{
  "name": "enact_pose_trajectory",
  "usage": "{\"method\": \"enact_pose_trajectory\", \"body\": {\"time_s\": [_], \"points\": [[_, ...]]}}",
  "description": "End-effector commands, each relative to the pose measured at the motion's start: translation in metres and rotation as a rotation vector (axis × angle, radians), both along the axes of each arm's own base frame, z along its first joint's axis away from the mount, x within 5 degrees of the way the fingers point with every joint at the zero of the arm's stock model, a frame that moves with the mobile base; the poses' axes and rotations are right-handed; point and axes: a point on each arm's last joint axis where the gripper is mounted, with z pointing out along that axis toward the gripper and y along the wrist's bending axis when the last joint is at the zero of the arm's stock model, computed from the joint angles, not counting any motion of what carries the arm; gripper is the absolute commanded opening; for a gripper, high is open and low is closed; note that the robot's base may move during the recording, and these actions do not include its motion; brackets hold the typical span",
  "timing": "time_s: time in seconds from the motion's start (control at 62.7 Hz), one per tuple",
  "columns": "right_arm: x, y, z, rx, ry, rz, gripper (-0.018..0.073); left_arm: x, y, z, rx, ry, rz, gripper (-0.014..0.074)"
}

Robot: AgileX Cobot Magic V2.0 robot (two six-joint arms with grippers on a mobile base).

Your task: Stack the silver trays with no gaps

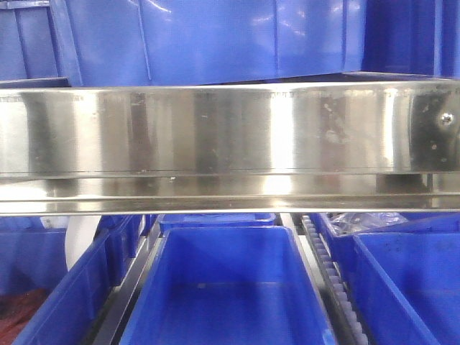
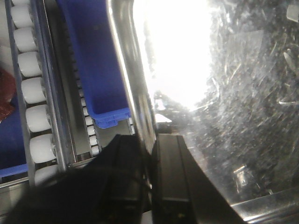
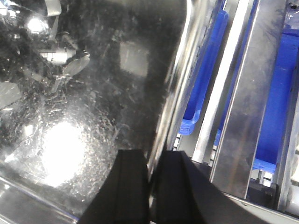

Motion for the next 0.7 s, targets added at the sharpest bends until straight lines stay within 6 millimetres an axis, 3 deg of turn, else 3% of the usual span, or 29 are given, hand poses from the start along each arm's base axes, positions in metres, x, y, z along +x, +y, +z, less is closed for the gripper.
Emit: {"method": "enact_pose_trajectory", "body": {"time_s": [0.0, 0.685], "points": [[-0.0119, -0.0033, 0.0115, 0.008, -0.01, 0.035, 0.0056, -0.0141, 0.0056, 0.0125, 0.004, -0.009, -0.035, -0.0048], [-0.0119, -0.0033, 0.0115, 0.008, -0.01, 0.035, 0.0056, -0.0141, 0.0056, 0.0125, 0.004, -0.009, -0.035, -0.0048]]}}
